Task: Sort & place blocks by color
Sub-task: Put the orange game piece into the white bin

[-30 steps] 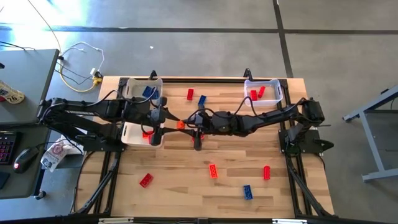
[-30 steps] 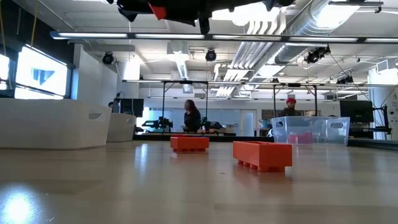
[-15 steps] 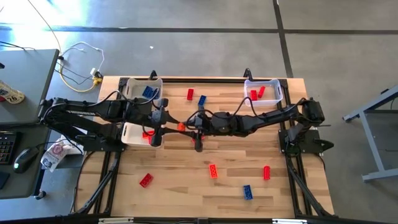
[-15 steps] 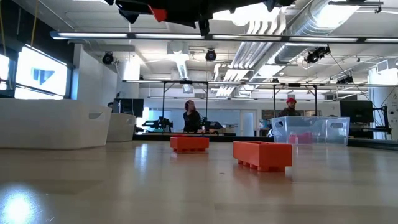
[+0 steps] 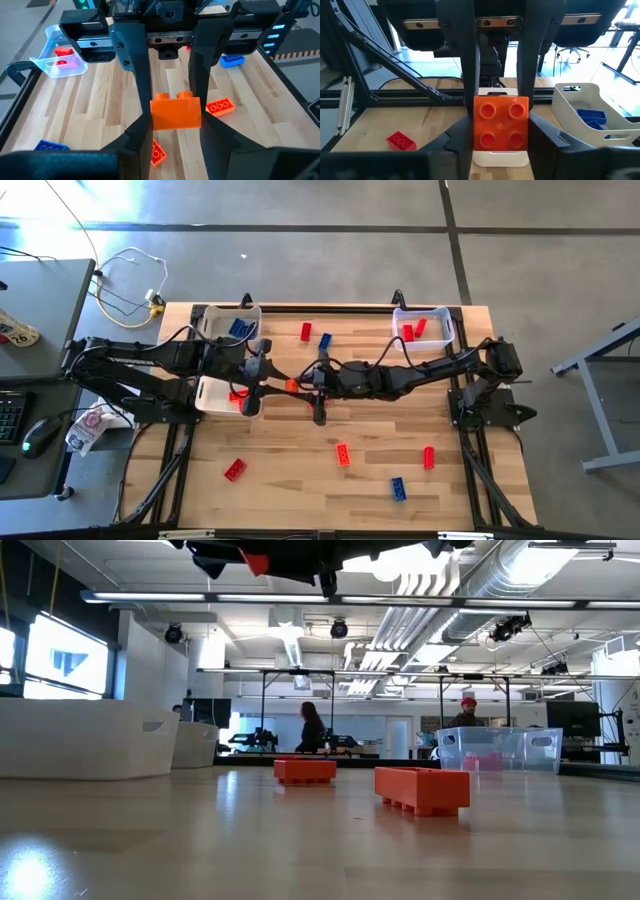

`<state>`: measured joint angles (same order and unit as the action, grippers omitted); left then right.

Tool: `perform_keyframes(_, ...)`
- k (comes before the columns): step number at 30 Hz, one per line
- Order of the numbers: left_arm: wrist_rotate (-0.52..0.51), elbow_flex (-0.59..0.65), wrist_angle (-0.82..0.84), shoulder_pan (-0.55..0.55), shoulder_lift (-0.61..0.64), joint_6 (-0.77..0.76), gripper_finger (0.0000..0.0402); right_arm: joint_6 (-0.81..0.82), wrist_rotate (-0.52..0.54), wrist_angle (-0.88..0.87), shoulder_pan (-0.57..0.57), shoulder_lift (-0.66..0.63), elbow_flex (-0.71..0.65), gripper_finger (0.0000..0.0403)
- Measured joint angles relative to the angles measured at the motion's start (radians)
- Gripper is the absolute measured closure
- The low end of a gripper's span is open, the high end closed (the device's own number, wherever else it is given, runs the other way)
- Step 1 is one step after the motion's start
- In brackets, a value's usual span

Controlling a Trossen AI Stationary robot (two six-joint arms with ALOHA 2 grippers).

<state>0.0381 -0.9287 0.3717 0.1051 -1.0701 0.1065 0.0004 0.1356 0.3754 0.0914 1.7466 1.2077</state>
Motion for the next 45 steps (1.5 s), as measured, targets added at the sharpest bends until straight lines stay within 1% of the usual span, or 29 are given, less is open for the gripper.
perform_keyframes(5, -0.001, -0.001, -0.015, 0.0, -0.003, -0.003, 0.0298, -0.004, 0.004, -0.009, 0.0, 0.002, 0.003, 0.0199)
perform_keyframes(7, -0.012, -0.001, -0.011, 0.0, -0.002, -0.003, 0.0298, -0.004, 0.006, -0.012, 0.0, 0.002, 0.004, 0.0181)
perform_keyframes(10, -0.046, -0.002, 0.003, 0.0, -0.002, -0.003, 0.0298, -0.004, 0.006, -0.02, -0.001, 0.002, 0.004, 0.0168)
perform_keyframes(13, -0.052, -0.002, 0.03, 0.0, -0.002, -0.003, 0.0298, -0.003, 0.006, -0.037, 0.0, 0.002, 0.004, 0.0165)
perform_keyframes(18, -0.056, -0.002, 0.129, 0.0, -0.002, -0.019, 0.0298, -0.002, 0.01, -0.06, 0.0, 0.002, 0.005, 0.0164)
perform_keyframes(25, -0.142, -0.001, 0.296, 0.0, -0.001, -0.077, 0.0295, -0.001, 0.019, -0.095, 0.0, 0.002, 0.005, 0.0163)
perform_keyframes(31, -0.159, -0.001, 0.432, -0.001, -0.001, -0.12, 0.0296, 0.045, 0.019, -0.145, 0.0, 0.002, 0.005, 0.0162)
perform_keyframes(36, -0.183, -0.001, 0.551, -0.002, 0.0, -0.163, 0.0296, 0.047, 0.023, -0.175, -0.003, 0.002, 0.004, 0.0162)
perform_keyframes(41, -0.211, -0.001, 0.665, -0.002, 0.0, -0.227, 0.0294, 0.092, 0.062, -0.178, -0.032, 0.002, 0.003, 0.0162)
perform_keyframes(45, -0.212, -0.001, 0.748, -0.002, 0.001, -0.29, 0.0294, 0.147, 0.063, -0.219, -0.075, 0.001, 0.003, 0.0162)
